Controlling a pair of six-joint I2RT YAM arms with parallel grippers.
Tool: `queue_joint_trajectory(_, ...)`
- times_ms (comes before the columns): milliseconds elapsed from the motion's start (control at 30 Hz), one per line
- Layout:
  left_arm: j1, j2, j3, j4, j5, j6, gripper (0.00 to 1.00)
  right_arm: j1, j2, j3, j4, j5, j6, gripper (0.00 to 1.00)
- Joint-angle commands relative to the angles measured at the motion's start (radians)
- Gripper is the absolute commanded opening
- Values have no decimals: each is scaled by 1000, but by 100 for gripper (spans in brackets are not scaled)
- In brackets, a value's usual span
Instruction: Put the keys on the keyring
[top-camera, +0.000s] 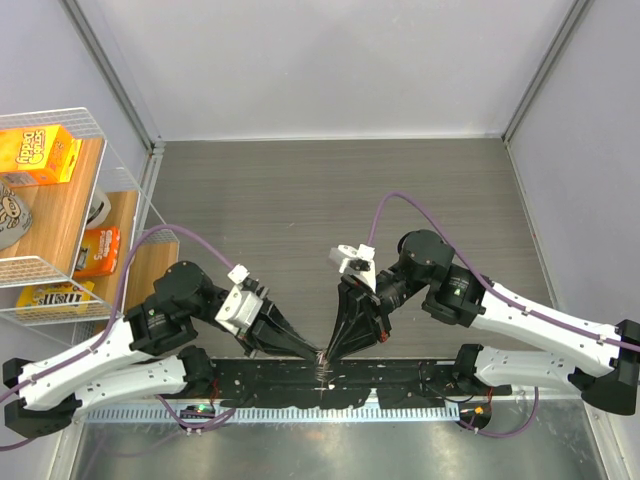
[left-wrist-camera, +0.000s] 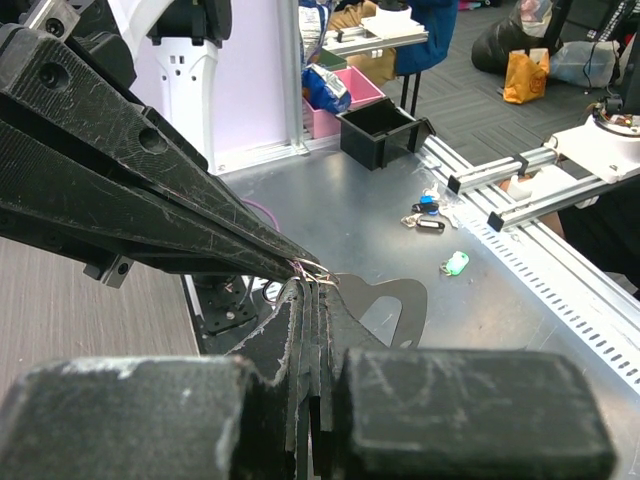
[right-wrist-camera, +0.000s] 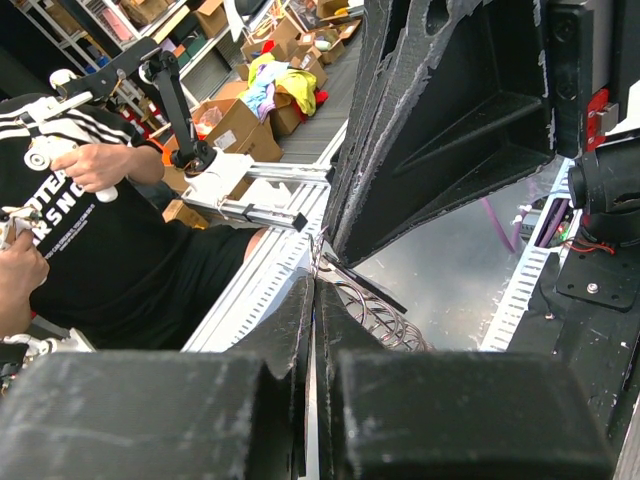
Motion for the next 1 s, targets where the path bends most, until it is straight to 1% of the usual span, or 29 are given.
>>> queue_joint_trajectory(0, -3, 4, 62, 127, 28, -18, 0, 1, 1, -1, -3, 67, -24, 5)
queue_joint_trajectory(600, -1, -5, 61, 120, 46, -23, 0, 0, -5, 2, -42, 79, -48, 5)
queue_joint_trajectory(967, -1, 24, 81, 133, 72, -23, 0, 0, 23, 24, -39, 73, -58, 5)
